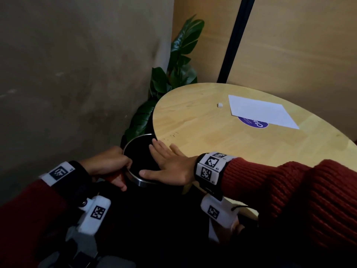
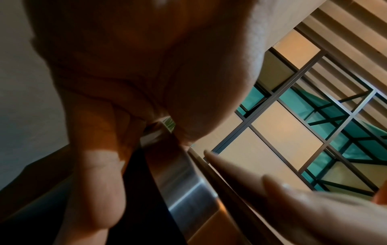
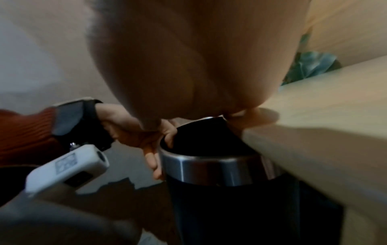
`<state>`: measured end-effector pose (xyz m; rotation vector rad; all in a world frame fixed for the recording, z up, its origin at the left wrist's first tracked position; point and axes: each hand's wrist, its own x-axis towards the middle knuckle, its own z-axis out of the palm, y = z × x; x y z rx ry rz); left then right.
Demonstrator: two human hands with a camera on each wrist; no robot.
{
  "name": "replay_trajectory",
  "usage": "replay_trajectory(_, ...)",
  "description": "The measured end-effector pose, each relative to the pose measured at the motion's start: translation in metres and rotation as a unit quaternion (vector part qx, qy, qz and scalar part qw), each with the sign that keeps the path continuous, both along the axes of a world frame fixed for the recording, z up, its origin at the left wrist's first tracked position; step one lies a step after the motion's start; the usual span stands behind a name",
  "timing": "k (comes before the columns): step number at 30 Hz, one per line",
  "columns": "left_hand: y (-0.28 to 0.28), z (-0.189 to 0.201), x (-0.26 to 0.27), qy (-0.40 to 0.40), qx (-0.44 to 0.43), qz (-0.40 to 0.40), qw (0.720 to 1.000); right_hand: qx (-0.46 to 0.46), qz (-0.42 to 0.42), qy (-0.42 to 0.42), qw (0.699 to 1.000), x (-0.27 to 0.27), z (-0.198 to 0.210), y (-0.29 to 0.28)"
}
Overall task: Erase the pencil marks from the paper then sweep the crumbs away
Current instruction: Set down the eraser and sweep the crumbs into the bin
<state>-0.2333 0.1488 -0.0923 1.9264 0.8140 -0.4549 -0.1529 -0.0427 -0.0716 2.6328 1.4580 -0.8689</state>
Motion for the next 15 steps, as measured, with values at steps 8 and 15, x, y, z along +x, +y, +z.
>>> replay_trajectory(8,0.004,-0.001,0.003,-0.002,-0.001,0.001,1.0,-0.009,-0.169,-0.085,0.982,0.059,0.006,-0.032)
replay_trajectory(15,0.005,-0.004,0.009,0.008,-0.01,-0.001,1.0,-0.017,0.003,-0.036,0.999,0.024,-0.004,-0.023)
